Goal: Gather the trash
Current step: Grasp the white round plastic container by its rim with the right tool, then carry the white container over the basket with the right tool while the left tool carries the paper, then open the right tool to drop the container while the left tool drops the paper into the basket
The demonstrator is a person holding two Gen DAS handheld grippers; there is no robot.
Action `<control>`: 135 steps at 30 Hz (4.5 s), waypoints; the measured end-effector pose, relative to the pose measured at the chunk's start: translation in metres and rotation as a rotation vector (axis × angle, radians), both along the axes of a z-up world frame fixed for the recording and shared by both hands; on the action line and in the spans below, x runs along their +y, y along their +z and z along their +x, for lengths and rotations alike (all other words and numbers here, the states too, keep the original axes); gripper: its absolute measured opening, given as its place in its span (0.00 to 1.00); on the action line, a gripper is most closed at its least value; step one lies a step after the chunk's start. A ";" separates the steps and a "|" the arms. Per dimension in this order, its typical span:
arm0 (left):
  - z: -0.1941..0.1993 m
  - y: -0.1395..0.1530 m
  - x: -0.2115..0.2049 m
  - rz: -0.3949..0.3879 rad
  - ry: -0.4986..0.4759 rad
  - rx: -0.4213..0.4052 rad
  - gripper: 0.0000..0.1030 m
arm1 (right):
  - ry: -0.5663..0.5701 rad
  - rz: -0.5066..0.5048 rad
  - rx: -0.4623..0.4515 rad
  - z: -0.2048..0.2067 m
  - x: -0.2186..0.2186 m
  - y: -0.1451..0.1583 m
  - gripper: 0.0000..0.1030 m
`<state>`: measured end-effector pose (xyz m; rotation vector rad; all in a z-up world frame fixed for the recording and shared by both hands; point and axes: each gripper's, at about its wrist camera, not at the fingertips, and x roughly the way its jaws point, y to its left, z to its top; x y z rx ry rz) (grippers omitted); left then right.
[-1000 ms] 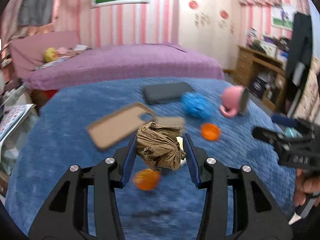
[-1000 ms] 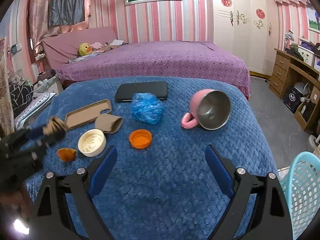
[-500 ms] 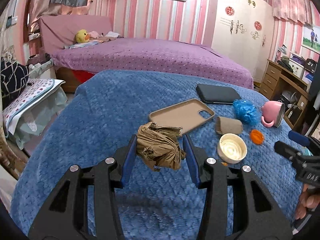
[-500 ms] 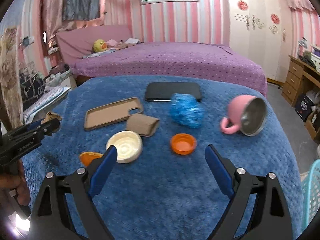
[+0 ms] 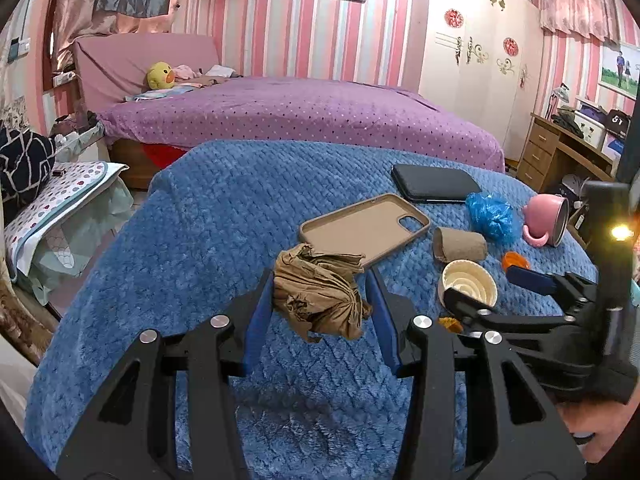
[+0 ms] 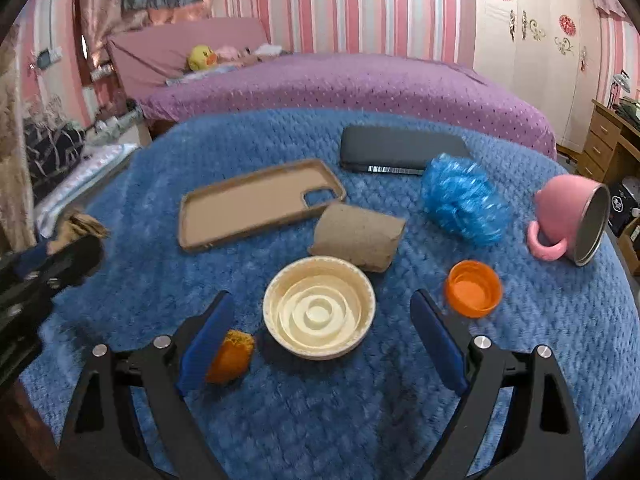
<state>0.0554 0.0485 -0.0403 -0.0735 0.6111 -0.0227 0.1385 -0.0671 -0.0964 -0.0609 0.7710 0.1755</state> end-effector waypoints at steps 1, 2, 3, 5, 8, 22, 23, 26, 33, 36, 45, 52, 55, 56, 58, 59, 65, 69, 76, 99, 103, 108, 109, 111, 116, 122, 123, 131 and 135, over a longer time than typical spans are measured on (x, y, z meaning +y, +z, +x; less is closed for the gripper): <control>0.000 0.000 0.001 0.001 0.001 0.001 0.44 | -0.011 -0.017 0.019 0.004 0.002 -0.003 0.84; 0.000 -0.001 0.002 0.000 0.003 0.002 0.44 | -0.011 -0.022 0.032 0.006 0.002 -0.005 0.84; 0.000 -0.001 0.003 -0.001 0.005 0.003 0.44 | -0.006 -0.026 0.047 0.008 0.004 -0.008 0.81; 0.001 -0.002 0.004 -0.004 0.008 0.005 0.44 | 0.006 -0.020 0.062 0.010 0.005 -0.011 0.62; 0.001 -0.002 0.003 -0.011 0.013 0.007 0.44 | 0.028 -0.003 0.045 0.007 0.004 -0.008 0.59; -0.007 0.019 -0.013 -0.043 0.014 -0.042 0.44 | 0.086 0.055 -0.143 -0.054 -0.030 0.055 0.59; -0.009 0.022 -0.015 -0.051 0.011 -0.049 0.44 | 0.084 0.060 -0.152 -0.058 -0.036 0.059 0.59; -0.013 0.029 -0.027 -0.047 -0.008 -0.073 0.44 | 0.083 0.066 -0.172 -0.068 -0.052 0.067 0.59; -0.015 0.038 -0.060 -0.026 -0.070 -0.102 0.44 | 0.049 0.071 -0.226 -0.087 -0.094 0.086 0.59; -0.017 0.043 -0.075 -0.023 -0.099 -0.113 0.44 | 0.014 0.069 -0.238 -0.094 -0.118 0.089 0.59; -0.028 0.051 -0.125 -0.025 -0.175 -0.144 0.44 | -0.060 0.096 -0.249 -0.100 -0.170 0.094 0.59; -0.033 0.051 -0.163 -0.002 -0.236 -0.148 0.44 | -0.081 0.087 -0.258 -0.112 -0.192 0.094 0.59; -0.036 0.053 -0.176 -0.006 -0.258 -0.153 0.44 | -0.094 0.079 -0.264 -0.118 -0.201 0.095 0.59; -0.036 0.052 -0.179 -0.006 -0.264 -0.154 0.44 | -0.106 0.070 -0.268 -0.120 -0.208 0.094 0.59; -0.038 0.053 -0.186 -0.002 -0.277 -0.155 0.44 | -0.131 0.054 -0.277 -0.125 -0.219 0.095 0.59; -0.039 0.052 -0.191 -0.001 -0.286 -0.155 0.44 | -0.151 0.049 -0.281 -0.127 -0.228 0.095 0.59; -0.045 0.054 -0.210 -0.005 -0.320 -0.164 0.44 | -0.263 0.043 -0.269 -0.136 -0.286 0.088 0.59; -0.046 0.053 -0.216 -0.008 -0.327 -0.166 0.44 | -0.345 0.009 -0.257 -0.141 -0.325 0.080 0.59; -0.046 0.053 -0.226 -0.006 -0.329 -0.166 0.44 | -0.448 0.043 -0.240 -0.151 -0.376 0.072 0.59; -0.046 0.042 -0.293 -0.013 -0.422 -0.154 0.44 | -0.518 0.088 -0.209 -0.155 -0.415 0.063 0.59; -0.046 0.042 -0.297 -0.031 -0.424 -0.147 0.44 | -0.525 0.064 -0.209 -0.157 -0.413 0.062 0.59; -0.047 0.042 -0.307 -0.033 -0.436 -0.145 0.44 | -0.530 0.082 -0.209 -0.160 -0.419 0.062 0.59; -0.046 0.043 -0.308 -0.046 -0.439 -0.138 0.44 | -0.525 0.091 -0.200 -0.159 -0.421 0.062 0.59; -0.045 0.043 -0.312 -0.060 -0.444 -0.124 0.44 | -0.517 0.097 -0.186 -0.157 -0.422 0.060 0.59; -0.046 0.037 -0.341 -0.005 -0.485 -0.102 0.44 | -0.547 0.110 -0.209 -0.166 -0.435 0.063 0.59; -0.054 0.034 -0.387 -0.032 -0.567 -0.085 0.44 | -0.603 0.140 -0.196 -0.174 -0.459 0.058 0.59; -0.057 0.032 -0.396 -0.036 -0.581 -0.082 0.44 | -0.610 0.156 -0.196 -0.175 -0.464 0.057 0.59; -0.068 0.027 -0.460 -0.012 -0.658 -0.064 0.46 | -0.736 0.220 -0.262 -0.192 -0.491 0.062 0.65; -0.071 0.023 -0.483 -0.013 -0.696 -0.052 0.49 | -0.781 0.193 -0.277 -0.195 -0.495 0.064 0.65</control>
